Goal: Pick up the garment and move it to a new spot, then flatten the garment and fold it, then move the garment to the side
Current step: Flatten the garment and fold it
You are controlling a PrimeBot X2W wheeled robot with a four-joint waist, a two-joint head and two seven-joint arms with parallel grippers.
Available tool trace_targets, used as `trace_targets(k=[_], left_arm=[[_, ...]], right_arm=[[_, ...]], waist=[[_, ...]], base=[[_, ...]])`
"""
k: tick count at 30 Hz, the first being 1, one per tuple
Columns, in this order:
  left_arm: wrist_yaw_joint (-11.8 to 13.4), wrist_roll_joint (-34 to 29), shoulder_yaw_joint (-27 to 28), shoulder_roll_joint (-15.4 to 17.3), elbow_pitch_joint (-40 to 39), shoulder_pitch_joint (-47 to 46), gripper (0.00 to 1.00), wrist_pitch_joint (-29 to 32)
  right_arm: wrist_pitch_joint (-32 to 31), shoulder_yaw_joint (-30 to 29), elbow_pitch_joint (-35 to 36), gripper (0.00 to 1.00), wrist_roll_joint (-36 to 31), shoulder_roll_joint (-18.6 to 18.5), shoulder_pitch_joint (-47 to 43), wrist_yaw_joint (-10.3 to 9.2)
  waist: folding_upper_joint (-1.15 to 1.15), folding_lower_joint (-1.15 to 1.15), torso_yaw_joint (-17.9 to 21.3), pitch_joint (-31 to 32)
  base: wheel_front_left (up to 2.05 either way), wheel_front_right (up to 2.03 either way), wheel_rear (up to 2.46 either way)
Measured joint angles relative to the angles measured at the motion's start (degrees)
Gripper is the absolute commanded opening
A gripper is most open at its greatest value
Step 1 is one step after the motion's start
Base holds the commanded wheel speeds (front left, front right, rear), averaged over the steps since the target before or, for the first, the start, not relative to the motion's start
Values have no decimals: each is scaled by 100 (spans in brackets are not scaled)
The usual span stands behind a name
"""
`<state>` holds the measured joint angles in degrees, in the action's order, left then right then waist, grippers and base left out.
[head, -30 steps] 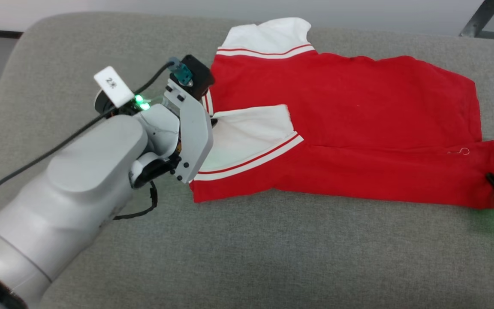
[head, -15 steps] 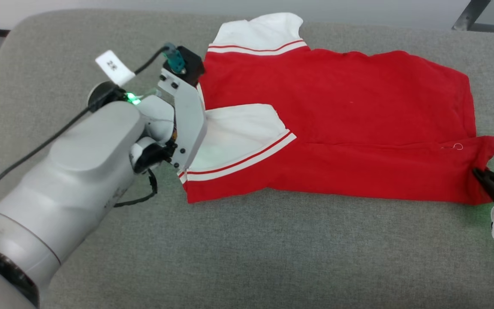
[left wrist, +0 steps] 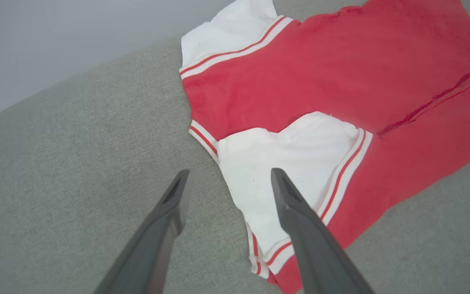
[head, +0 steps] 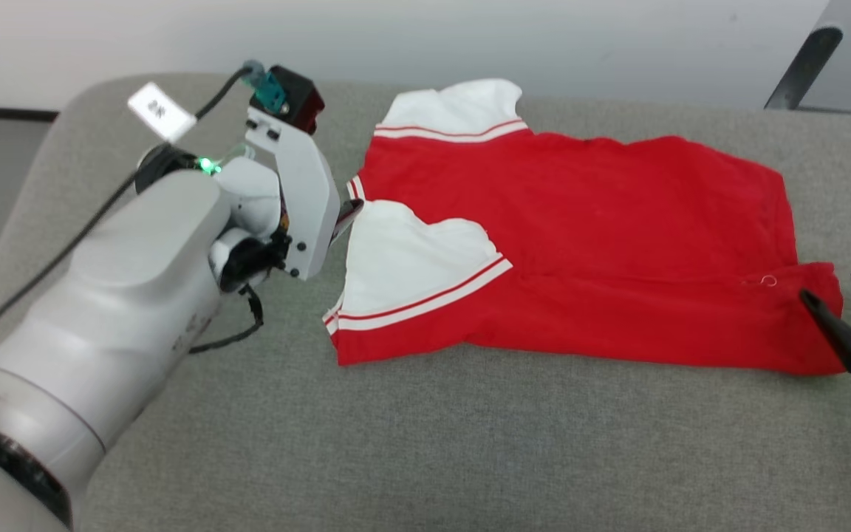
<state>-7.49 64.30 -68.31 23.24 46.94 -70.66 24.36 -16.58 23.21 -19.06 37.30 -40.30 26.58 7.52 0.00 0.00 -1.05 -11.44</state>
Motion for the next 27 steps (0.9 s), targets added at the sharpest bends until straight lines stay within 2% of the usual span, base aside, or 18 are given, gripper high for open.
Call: trace_targets(k=[3, 9, 14, 17, 21, 24, 27], left_arm=[[54, 73, 132, 31, -110, 194, 100, -375], [277, 91, 333, 274, -645, 709, 100, -1265], [646, 245, 512, 521, -1088, 1187, 100, -1574], [858, 448, 545, 681, -1293, 1360, 100, -1267], [1111, 794, 565, 893, -1535, 1417, 100, -528], [1319, 1002, 575, 1055, -1626, 1383, 100, 14], [1511, 1163, 549, 1178, -1635, 1313, 100, 549]], right_arm=[[417, -97, 160, 100, -244, -93, -117, -1], [1604, -700, 499, 100, -902, 53, -608, -1], [2533, -1560, 889, 100, -1769, 541, -1178, 0], [2859, -2129, 1238, 100, -2280, 999, -1549, 0], [3061, -2730, 1875, 100, -2860, 1658, -1915, 0], [3123, -3116, 2319, 100, -3127, 2140, -2050, -1], [3142, -3312, 2521, 100, -3238, 2464, -2174, -1]], waist=[[0, 0, -21, 171], [0, 0, -48, 508], [0, 0, -30, 704], [0, 0, 46, 729], [0, 0, 203, 677], [0, 0, 354, 568], [0, 0, 513, 425]], base=[[0, 0, 0], [0, 0, 0], [0, 0, 0], [0, 0, 0], [0, 0, 0], [0, 0, 0], [0, 0, 0]])
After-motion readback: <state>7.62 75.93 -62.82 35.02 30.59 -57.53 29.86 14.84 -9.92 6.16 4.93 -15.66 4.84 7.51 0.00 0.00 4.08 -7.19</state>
